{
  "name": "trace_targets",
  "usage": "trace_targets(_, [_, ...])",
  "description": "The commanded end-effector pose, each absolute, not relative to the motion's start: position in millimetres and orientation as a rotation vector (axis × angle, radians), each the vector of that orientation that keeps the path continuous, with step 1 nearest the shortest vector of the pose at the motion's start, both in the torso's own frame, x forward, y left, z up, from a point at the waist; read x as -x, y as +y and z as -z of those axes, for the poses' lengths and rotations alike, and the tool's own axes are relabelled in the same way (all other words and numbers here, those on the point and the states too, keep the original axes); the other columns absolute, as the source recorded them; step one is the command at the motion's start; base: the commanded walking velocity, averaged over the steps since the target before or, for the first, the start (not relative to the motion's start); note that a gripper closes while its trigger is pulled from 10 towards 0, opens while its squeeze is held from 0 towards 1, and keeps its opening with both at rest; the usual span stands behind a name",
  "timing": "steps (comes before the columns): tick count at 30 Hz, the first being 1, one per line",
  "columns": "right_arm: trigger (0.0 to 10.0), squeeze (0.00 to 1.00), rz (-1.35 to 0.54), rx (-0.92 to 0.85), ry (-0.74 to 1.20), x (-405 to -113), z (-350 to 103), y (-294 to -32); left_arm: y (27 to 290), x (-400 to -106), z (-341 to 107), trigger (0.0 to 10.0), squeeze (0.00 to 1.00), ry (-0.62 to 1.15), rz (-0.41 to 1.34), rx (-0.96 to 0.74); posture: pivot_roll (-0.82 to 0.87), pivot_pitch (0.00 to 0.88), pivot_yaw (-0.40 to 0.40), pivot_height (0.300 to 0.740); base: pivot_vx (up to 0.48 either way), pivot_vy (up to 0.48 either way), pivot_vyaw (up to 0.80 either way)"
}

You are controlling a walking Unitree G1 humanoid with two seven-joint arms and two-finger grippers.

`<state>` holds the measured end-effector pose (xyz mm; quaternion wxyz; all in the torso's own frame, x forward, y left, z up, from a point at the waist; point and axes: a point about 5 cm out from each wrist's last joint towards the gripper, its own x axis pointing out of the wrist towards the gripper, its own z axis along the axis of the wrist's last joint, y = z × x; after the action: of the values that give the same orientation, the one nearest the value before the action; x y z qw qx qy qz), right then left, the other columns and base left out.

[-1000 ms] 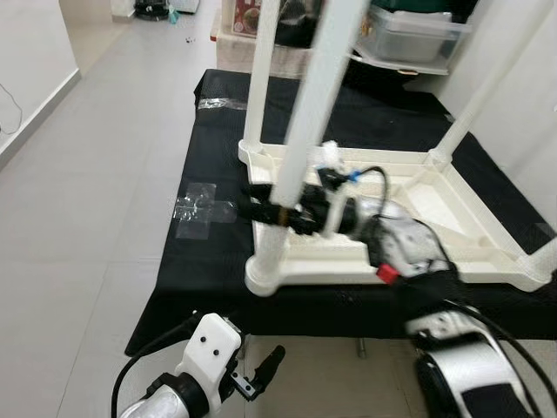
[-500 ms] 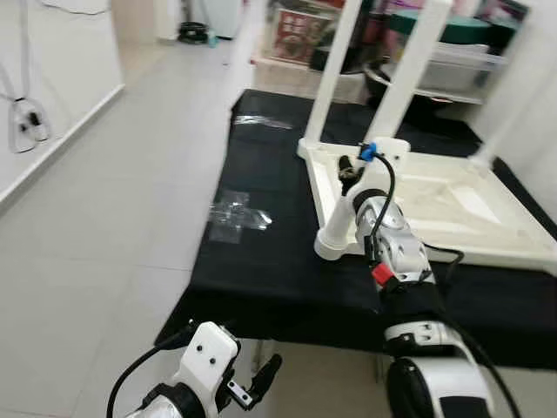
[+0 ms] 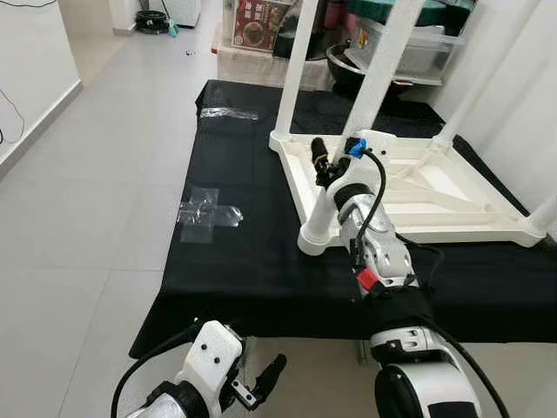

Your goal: Building children table

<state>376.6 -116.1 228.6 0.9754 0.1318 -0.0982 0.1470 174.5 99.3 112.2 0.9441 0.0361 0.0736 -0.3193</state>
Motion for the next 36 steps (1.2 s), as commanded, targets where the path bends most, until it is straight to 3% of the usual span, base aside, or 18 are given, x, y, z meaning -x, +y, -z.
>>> trace_targets(1, [10.0,0.0,-0.537,-0.308,-0.17,-370,-229,-104,97,-173,-108,10.0,0.0,0.174,0.659,-0.069,0.12,0.075,-0.165,0.74,0.0,0.0,0.0])
trace_targets(2, [10.0,0.0,-0.537,-0.308,-0.17,-370,-229,-104,97,-173,-108,10.0,0.0,0.174,0.659,-0.069,0.12,0.075,-0.165,0.74,0.0,0.0,0.0])
trace_targets(3, [10.0,0.0,-0.788,-0.343,-0.104,-362,-228,-105,97,-173,-108,10.0,0.0,0.174,0.66,-0.069,0.12,0.066,-0.164,0.74,0.0,0.0,0.0])
trace_targets(11, [10.0,0.0,-1.232,-0.286,-0.028,-340,-231,-108,96,-172,-107,10.0,0.0,0.177,0.664,-0.066,0.12,0.059,-0.166,0.74,0.0,0.0,0.0])
trace_targets(12, [10.0,0.0,-1.398,-0.218,-0.014,-329,-230,-105,96,-172,-107,10.0,0.0,0.176,0.663,-0.065,0.13,0.064,-0.168,0.74,0.0,0.0,0.0])
trace_targets(16, [10.0,0.0,-1.461,-0.166,-0.011,-326,-226,-101,96,-172,-108,10.0,0.0,0.175,0.661,-0.066,0.13,0.067,-0.169,0.74,0.0,0.0,0.0])
trace_targets(17, [0.0,0.0,-1.428,-0.145,-0.016,-331,-224,-97,96,-172,-108,10.0,0.0,0.174,0.661,-0.066,0.13,0.071,-0.169,0.74,0.0,0.0,0.0])
trace_targets(20, [0.0,0.0,-1.409,-0.128,-0.037,-335,-225,-92,96,-172,-108,10.0,0.0,0.174,0.66,-0.066,0.13,0.075,-0.169,0.74,0.0,0.0,0.0])
trace_targets(22, [0.0,0.0,-1.334,-0.13,-0.058,-342,-226,-88,96,-172,-108,10.0,0.0,0.174,0.66,-0.066,0.13,0.075,-0.169,0.74,0.0,0.0,0.0])
trace_targets(23, [0.0,0.0,-1.172,-0.134,-0.075,-356,-230,-87,96,-172,-108,10.0,0.0,0.174,0.659,-0.065,0.13,0.079,-0.171,0.74,0.0,0.0,0.0])
trace_targets(24, [0.0,0.0,-1.172,-0.134,-0.075,-356,-230,-87,96,-172,-108,10.0,0.0,0.174,0.659,-0.065,0.13,0.079,-0.171,0.74,0.0,0.0,0.0])
trace_targets(27, [0.0,0.0,-0.729,-0.124,-0.089,-382,-231,-105,96,-172,-109,10.0,0.0,0.175,0.659,-0.063,0.12,0.08,-0.17,0.74,0.0,0.0,0.0])
trace_targets(28, [0.0,0.0,-0.729,-0.124,-0.089,-382,-231,-105,96,-172,-109,10.0,0.0,0.175,0.659,-0.063,0.12,0.08,-0.17,0.74,0.0,0.0,0.0])
trace_targets(31, [0.0,0.0,-0.168,-0.135,-0.014,-397,-218,-150,96,-172,-108,10.0,0.0,0.176,0.661,-0.063,0.12,0.08,-0.167,0.74,0.0,0.0,0.0])
trace_targets(33, [0.0,0.0,0.053,-0.156,0.027,-393,-208,-168,97,-173,-108,10.0,0.0,0.177,0.664,-0.066,0.13,0.08,-0.164,0.74,0.0,0.0,0.0])
trace_targets(36, [0.0,0.0,0.113,-0.169,0.037,-390,-203,-171,97,-173,-108,10.0,0.0,0.177,0.666,-0.068,0.13,0.08,-0.164,0.74,0.0,0.0,0.0])
